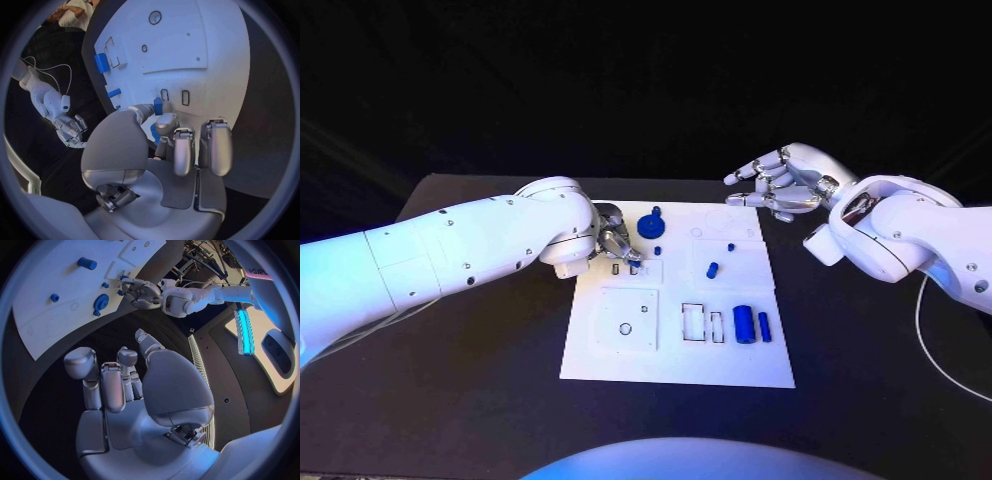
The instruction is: Assemble the parts on the task board
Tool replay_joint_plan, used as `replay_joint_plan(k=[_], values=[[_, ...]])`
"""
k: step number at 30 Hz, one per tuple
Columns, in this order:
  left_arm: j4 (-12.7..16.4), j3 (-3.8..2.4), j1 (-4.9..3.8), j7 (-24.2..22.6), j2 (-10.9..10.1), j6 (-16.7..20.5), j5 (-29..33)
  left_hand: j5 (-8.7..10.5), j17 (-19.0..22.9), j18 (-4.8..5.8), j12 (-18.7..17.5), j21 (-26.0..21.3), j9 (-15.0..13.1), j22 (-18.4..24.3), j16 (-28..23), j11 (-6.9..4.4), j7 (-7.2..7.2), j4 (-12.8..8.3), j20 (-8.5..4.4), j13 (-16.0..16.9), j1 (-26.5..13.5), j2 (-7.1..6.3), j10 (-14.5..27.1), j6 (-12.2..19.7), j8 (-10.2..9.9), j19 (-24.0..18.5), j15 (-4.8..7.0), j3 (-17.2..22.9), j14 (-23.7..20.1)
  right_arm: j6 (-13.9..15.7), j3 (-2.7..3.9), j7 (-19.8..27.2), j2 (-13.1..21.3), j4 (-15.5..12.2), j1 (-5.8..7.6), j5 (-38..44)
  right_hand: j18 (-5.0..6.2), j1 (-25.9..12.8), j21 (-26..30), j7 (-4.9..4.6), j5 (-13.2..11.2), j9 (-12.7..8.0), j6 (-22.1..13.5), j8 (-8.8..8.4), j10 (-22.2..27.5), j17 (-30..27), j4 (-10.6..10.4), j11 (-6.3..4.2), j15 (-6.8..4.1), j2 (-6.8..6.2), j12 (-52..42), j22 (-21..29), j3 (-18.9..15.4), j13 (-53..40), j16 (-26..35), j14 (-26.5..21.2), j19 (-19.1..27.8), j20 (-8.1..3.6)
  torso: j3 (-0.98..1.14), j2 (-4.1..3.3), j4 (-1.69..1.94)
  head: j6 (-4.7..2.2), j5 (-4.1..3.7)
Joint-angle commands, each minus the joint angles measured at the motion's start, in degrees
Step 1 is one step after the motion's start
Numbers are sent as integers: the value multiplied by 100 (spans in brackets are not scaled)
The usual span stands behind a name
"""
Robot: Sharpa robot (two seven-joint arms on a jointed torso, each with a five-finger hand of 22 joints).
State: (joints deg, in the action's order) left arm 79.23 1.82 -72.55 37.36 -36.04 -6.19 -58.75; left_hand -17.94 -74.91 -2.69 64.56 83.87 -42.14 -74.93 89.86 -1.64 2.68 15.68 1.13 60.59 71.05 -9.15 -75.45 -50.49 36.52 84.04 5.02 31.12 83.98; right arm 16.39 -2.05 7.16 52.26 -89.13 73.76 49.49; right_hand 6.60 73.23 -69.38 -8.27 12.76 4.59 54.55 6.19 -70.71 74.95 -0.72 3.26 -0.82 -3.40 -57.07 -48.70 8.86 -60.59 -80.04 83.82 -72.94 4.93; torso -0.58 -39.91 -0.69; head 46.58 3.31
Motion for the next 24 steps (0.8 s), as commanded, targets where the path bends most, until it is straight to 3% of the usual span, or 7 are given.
replay_joint_plan(k=[1, 3, 14, 21, 24], values=[[12, 2, 13, -43, 21, -50, -387, -38, -1509, 88, -19, 1, -9, -854, 14, -4, -6, -1038, 1, -8, -57, 8, -22, -11, 24, 316, 7, 1072, 602, -76, 0, 29, -6, 2, -4, 85, 83, -27, 25, -10, 32, 9, 36, 22, -19, 13, -2, -4, -40, 25, -16, 5, -30, 9, 10, 296, -6, -21, -5, -2, 5, -31, -13], [11, 4, 17, -35, 24, -126, -433, -40, -1509, 86, -35, -3, -11, -849, 14, -4, -6, -1043, 1, -28, -59, 8, -13, -11, 24, 314, 7, 1075, 602, -78, 0, 30, -8, 3, -5, 86, 83, -27, 25, -10, 32, 9, 36, 22, -19, 13, -2, -4, -40, 25, -16, 5, -30, 9, 10, 296, -6, -21, -4, 1, 2, -39, -37], [9, 11, 26, 11, 34, -505, -497, -41, -1509, 86, -54, -7, -18, -847, 14, -4, -4, -1060, 0, -49, -74, -2, -4, -7, 26, 313, 7, 1081, 602, -70, 0, 44, -17, 7, -7, 87, 83, -29, 27, -11, 35, 7, 31, 20, -10, 12, -4, -3, -40, 26, -6, 6, -34, 18, 11, 296, -6, -21, -10, 4, 4, 13, -17], [-59, 18, 36, 36, 66, -617, -501, -29, -1509, 89, -21, 3, -43, -861, 14, -5, -13, -1064, 1, -24, -176, 7, -41, -23, 47, 318, 5, 1049, 602, -55, 0, 42, -19, 6, -9, 99, 84, -30, 30, -11, 38, 6, 28, 19, -9, 14, -7, -3, -40, 32, -6, 10, -35, 20, 11, 296, -5, -22, -9, -1, 3, 1, -8], [-74, 32, 38, 42, 75, -664, -501, -26, -1509, 93, -10, 15, -52, -875, 14, -9, -18, -1065, 0, -15, -209, 18, -53, -30, 52, 324, 7, 1033, 602, -56, 0, 39, -21, 4, -9, 112, 84, -28, 32, -12, 41, 5, 26, 18, -7, 10, -9, -3, -40, 38, -4, 14, -33, 22, 14, 295, -4, -22, 1, 3, -6, 5, -2]])
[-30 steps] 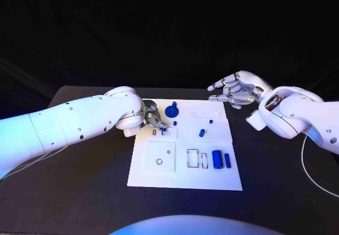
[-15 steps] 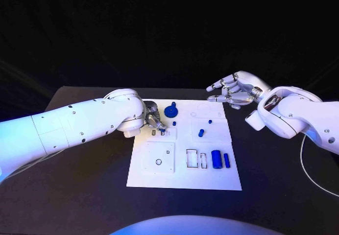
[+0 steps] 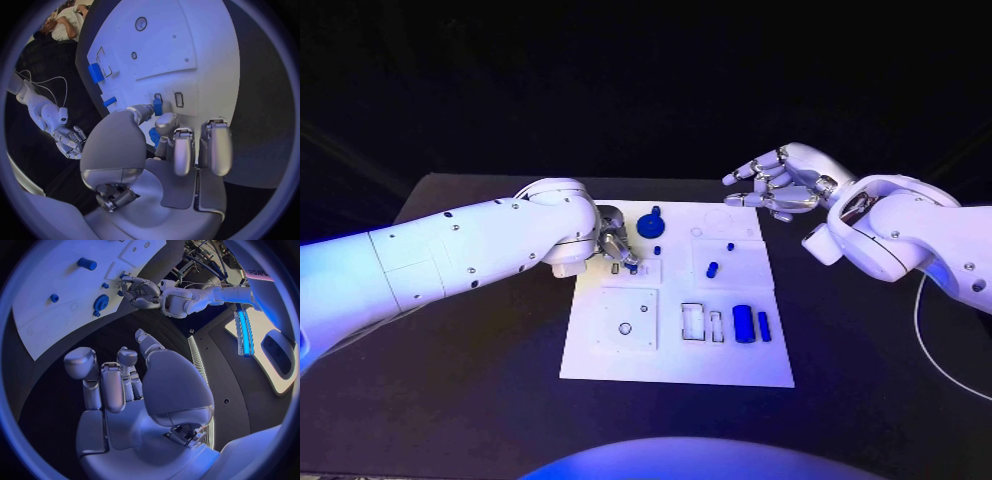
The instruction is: Assemble the parts on the task board
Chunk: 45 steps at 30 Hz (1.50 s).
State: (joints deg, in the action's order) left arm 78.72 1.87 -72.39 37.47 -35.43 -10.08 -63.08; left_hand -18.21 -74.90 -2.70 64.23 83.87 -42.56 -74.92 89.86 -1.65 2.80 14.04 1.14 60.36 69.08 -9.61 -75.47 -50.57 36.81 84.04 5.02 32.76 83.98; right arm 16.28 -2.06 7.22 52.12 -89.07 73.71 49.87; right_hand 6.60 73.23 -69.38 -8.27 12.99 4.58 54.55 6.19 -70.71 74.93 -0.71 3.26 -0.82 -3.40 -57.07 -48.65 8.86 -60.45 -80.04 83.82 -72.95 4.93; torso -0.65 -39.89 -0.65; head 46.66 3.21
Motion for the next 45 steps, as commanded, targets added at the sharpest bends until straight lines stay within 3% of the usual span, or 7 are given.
replay_joint_plan(k=[1, 19, 38, 45], values=[[-24, 30, 22, 32, 17, -287, -69, 2, -1510, 94, 24, 17, -10, -879, 14, -7, -31, -901, 0, 8, -15, 64, -52, -23, 24, 325, 7, 867, 602, -48, 1, 31, -5, -3, -5, 77, 84, -28, 32, -12, 19, 6, 26, 18, -7, 12, -9, -3, -40, 38, -4, 9, -34, 9, 14, 295, -4, -22, 9, 1, -6, -1, 4], [27, 34, 28, 5, 0, -379, -69, 16, -1510, 122, 149, 117, -12, -993, 14, -53, -95, -933, -20, 134, -217, 134, -187, -176, 22, 371, 34, 650, 602, -86, 1, -10, 3, 27, -6, 88, 84, -24, 37, -14, 39, 3, 26, 19, -6, -9, -27, -3, -41, 95, -5, 13, -20, 16, 32, 292, -7, -23, 7, -6, -14, -7, 8], [45, 22, 29, 3, 1, -310, -91, 6, -1510, 118, 139, 104, -2, -982, 14, -72, -118, -937, -32, 124, -270, 179, -205, -247, 13, 365, 50, 601, 602, -118, 1, -46, -4, 58, -6, 88, 86, -23, 43, -14, 43, 3, 26, 19, -4, -18, -30, -3, -41, 103, -2, 23, -18, 21, 39, 291, -3, -23, 1, -3, -4, 38, 18], [-18, 20, 28, 4, 48, -336, -91, 12, -1510, 124, 141, 123, 21, -1007, 14, -86, -136, -852, -46, 131, -435, 257, -233, -319, -24, 375, 63, 498, 602, -116, 1, -43, -3, 51, -6, 88, 85, -22, 43, -14, 48, 2, 26, 19, -2, -27, -32, -3, -41, 108, 1, 22, -18, 26, 46, 289, -5, -24, 12, -1, -4, 38, 29]])
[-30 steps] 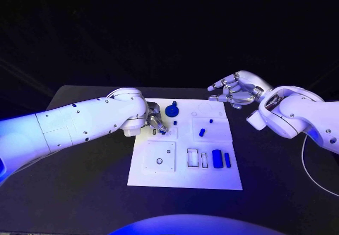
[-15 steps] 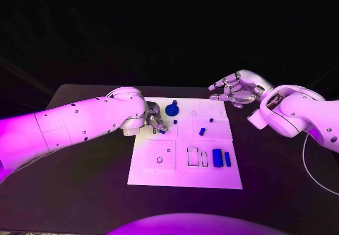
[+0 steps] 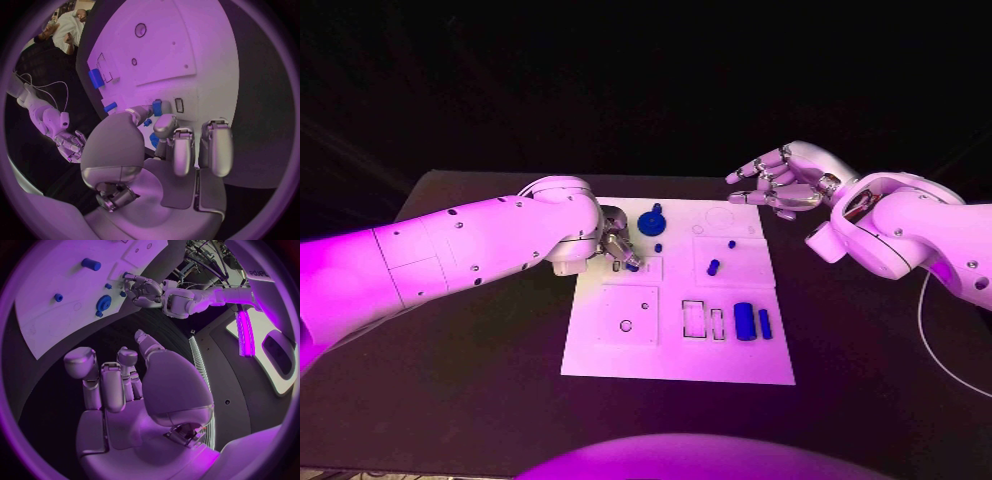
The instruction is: Assemble the parts on the task board
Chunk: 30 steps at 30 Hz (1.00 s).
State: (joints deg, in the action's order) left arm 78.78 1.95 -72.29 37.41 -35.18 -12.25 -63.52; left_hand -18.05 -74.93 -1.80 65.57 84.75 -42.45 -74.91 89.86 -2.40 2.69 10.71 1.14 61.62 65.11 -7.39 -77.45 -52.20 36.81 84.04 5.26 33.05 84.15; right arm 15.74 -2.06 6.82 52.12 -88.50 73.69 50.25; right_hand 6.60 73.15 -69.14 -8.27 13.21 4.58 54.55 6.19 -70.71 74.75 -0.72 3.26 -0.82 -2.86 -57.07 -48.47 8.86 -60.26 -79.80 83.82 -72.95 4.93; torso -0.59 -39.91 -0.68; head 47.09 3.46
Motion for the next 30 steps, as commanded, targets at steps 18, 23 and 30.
replay_joint_plan(k=[18, 23, 30], values=[[-116, 7, 18, 12, 66, -255, -47, 26, -1507, 38, -48, 41, 77, -1032, 14, -36, -160, -210, -69, -43, -481, 174, -46, -330, -155, 382, 62, -293, 585, -65, 1, 4, 4, -37, -3, 39, 93, -4, 62, -17, 217, -7, 18, 16, 39, -31, -44, -4, -42, 66, 55, 64, -13, 71, 52, 286, 11, -25, 2, 6, -5, -18, -18], [-150, 7, 18, 13, 87, -297, -47, 23, -1507, 42, -47, 52, 95, -1048, 14, -39, -164, -113, -71, -36, -559, 218, -56, -371, -192, 389, 65, -502, 585, 1, 1, 15, 9, -50, -3, 39, 94, 11, 73, -18, 373, -12, 19, 17, 43, -35, -45, -6, -44, 64, 59, 74, 1, 88, 62, 288, 8, -27, 1, 0, 3, -11, -39], [-203, 7, 18, 11, 124, -314, -47, 19, -1507, 50, -64, 77, 118, -1079, 14, -46, -173, 23, -75, -50, -661, 255, -71, -436, -233, 402, 68, -779, 585, 58, 1, -7, 10, -52, -3, 50, 95, 9, 80, -18, 458, -14, 19, 18, 43, -40, -50, -6, -45, 54, 59, 82, 6, 98, 70, 289, 5, -29, -5, -3, -3, -2, -38]])
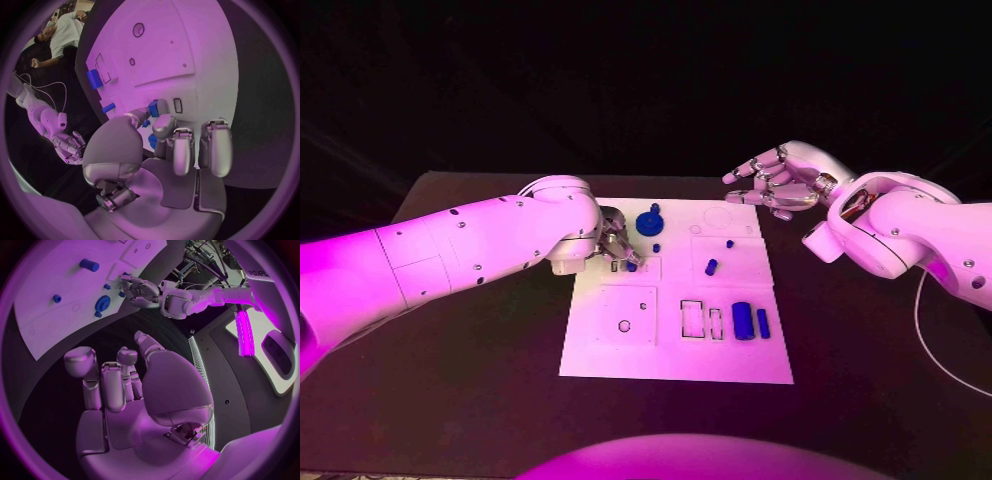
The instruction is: Assemble the parts on the task board
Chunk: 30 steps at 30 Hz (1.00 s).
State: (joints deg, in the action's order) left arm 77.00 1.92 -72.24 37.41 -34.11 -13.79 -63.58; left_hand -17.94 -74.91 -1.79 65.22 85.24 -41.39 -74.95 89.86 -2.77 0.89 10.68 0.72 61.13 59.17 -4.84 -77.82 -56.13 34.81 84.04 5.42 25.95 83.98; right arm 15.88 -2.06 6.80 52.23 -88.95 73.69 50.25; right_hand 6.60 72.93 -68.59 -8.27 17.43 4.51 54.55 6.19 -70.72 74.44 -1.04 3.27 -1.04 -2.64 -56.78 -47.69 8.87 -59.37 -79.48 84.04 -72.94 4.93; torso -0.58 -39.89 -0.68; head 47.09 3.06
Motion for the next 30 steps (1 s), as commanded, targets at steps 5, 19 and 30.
replay_joint_plan(k=[5, 19, 30], values=[[-47, 10, 13, 10, 27, -159, -41, 8, -1509, 50, -27, 28, 24, -1079, 14, -11, 3, 121, -34, 6, -138, 9, -50, -81, -56, 404, 53, -247, 602, 53, 1, -12, -2, -8, -3, 53, 96, 28, 29, -18, 53, -9, 19, 18, 47, -16, -21, -6, -23, 29, 37, 13, 5, 16, 43, 265, 7, -29, -1, -2, -1, 15, -3], [-38, 7, 13, 4, -5, -137, -41, 17, -1509, 50, -35, 22, 55, -1085, 14, -20, -7, 341, -39, 9, -251, -17, -88, -174, -116, 405, 58, -778, 602, 65, 1, -13, 0, -1, -3, 64, 103, -79, 68, -10, 318, -17, 16, 17, 47, -34, -84, -7, -25, -98, 36, 64, -69, 50, 72, 265, 14, -31, -1, -1, -1, 29, -13], [304, -206, -5, -4, -266, 138, -42, 1328, -1509, 53, -39, 25, 82, -1107, 14, -28, -20, 596, -47, 25, -397, 50, -116, -236, -194, 414, 66, -1754, 602, 77, 1, -9, 10, 41, -4, 67, 102, -196, 76, -1, 310, -18, 12, 20, 32, -12, -156, -10, -28, -177, 15, 67, -209, 57, 65, 273, 5, -34, 0, 9, 22, -4, -47]])
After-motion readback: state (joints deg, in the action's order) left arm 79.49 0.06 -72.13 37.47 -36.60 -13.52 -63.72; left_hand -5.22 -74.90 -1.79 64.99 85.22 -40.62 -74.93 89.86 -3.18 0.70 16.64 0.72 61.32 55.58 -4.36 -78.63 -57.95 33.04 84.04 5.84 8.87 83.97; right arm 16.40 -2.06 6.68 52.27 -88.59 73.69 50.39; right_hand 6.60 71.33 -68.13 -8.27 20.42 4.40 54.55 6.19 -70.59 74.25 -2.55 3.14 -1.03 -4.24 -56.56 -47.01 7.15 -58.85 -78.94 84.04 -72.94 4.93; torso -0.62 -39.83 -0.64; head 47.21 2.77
